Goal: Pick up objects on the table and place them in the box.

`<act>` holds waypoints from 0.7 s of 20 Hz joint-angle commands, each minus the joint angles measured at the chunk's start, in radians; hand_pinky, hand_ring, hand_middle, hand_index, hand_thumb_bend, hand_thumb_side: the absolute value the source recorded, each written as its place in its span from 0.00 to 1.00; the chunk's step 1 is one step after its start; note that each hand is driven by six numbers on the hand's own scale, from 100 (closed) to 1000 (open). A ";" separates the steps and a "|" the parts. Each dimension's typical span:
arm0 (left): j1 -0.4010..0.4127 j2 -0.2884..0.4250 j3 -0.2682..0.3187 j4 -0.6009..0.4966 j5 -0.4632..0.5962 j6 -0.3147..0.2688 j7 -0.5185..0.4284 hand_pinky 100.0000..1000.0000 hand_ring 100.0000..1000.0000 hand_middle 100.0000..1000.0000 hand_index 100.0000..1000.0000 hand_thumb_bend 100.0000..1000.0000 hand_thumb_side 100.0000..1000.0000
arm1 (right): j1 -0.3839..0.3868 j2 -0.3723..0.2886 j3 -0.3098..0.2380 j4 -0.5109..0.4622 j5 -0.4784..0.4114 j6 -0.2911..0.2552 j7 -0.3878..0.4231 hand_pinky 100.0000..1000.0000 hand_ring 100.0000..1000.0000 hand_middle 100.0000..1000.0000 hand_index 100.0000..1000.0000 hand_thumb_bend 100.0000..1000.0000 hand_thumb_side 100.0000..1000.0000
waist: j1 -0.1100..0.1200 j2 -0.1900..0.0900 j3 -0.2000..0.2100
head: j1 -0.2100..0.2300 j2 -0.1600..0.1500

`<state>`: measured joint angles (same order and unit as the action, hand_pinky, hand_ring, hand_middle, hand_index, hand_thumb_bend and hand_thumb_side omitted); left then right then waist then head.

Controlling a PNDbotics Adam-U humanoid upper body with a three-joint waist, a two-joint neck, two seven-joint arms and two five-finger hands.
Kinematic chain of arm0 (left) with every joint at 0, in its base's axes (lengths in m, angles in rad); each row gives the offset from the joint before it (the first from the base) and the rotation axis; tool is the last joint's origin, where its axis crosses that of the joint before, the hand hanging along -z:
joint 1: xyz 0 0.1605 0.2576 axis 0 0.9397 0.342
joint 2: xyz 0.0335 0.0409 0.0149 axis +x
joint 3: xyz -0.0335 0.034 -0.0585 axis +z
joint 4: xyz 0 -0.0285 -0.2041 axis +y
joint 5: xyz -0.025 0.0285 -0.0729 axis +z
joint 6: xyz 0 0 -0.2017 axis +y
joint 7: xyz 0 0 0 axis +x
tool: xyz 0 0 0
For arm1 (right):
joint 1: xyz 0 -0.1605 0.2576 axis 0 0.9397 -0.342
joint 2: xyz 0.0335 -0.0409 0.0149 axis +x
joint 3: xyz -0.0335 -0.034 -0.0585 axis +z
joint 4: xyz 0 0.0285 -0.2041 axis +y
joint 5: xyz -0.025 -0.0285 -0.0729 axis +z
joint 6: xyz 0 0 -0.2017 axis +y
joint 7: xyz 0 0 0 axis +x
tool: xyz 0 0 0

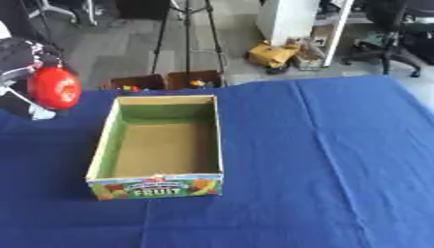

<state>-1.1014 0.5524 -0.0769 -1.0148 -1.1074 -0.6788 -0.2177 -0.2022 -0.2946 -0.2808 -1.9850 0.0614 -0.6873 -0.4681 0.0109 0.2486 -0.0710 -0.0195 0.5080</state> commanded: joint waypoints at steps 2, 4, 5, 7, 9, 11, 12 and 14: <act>-0.029 0.004 -0.003 -0.043 0.055 0.010 -0.043 0.32 0.49 0.44 0.49 0.00 0.21 | -0.006 -0.018 -0.001 -0.015 -0.013 -0.005 -0.006 0.67 0.77 0.54 0.78 0.00 0.79 | 0.002 -0.022 -0.003 | 0.011 -0.003; -0.031 -0.001 -0.005 -0.053 0.071 0.011 -0.054 0.31 0.48 0.44 0.48 0.00 0.21 | -0.007 -0.018 -0.001 -0.015 -0.013 -0.005 -0.006 0.67 0.77 0.54 0.78 0.00 0.79 | 0.002 -0.021 -0.004 | 0.009 -0.001; -0.033 -0.005 -0.005 -0.059 0.079 0.013 -0.058 0.31 0.48 0.44 0.48 0.00 0.21 | -0.007 -0.018 -0.001 -0.015 -0.013 -0.005 -0.005 0.67 0.77 0.54 0.78 0.00 0.79 | 0.002 -0.021 -0.005 | 0.008 0.001; -0.037 -0.015 -0.007 -0.069 0.095 0.015 -0.065 0.30 0.48 0.44 0.48 0.00 0.21 | -0.007 -0.018 -0.001 -0.015 -0.014 -0.005 -0.005 0.67 0.77 0.54 0.78 0.00 0.79 | 0.002 -0.020 -0.005 | 0.007 0.009; -0.043 -0.033 -0.012 -0.076 0.116 0.014 -0.075 0.29 0.47 0.43 0.48 0.00 0.22 | -0.006 -0.018 -0.001 -0.015 -0.014 -0.005 -0.005 0.67 0.77 0.54 0.78 0.00 0.79 | 0.002 -0.019 -0.006 | 0.007 0.014; -0.051 -0.056 -0.020 -0.081 0.135 0.010 -0.090 0.28 0.47 0.43 0.48 0.00 0.22 | -0.006 -0.017 0.000 -0.015 -0.014 -0.005 -0.004 0.67 0.77 0.54 0.78 0.00 0.79 | 0.002 -0.019 -0.006 | 0.008 0.016; -0.054 -0.068 -0.025 -0.081 0.141 0.008 -0.099 0.28 0.47 0.43 0.48 0.00 0.21 | -0.006 -0.016 0.001 -0.015 -0.014 -0.005 -0.003 0.67 0.77 0.54 0.78 0.00 0.79 | 0.001 -0.019 -0.007 | 0.009 0.017; -0.059 -0.098 -0.035 -0.070 0.148 0.000 -0.117 0.27 0.46 0.43 0.48 0.00 0.22 | -0.006 -0.016 0.001 -0.015 -0.016 -0.006 -0.003 0.67 0.77 0.54 0.78 0.00 0.79 | 0.000 -0.018 -0.009 | 0.008 0.015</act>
<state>-1.1304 0.4552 -0.1092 -1.0732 -0.9712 -0.6762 -0.3243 -0.2023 -0.2946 -0.2769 -1.9850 0.0573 -0.6858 -0.4662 0.0128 0.2479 -0.0794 -0.0126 0.5190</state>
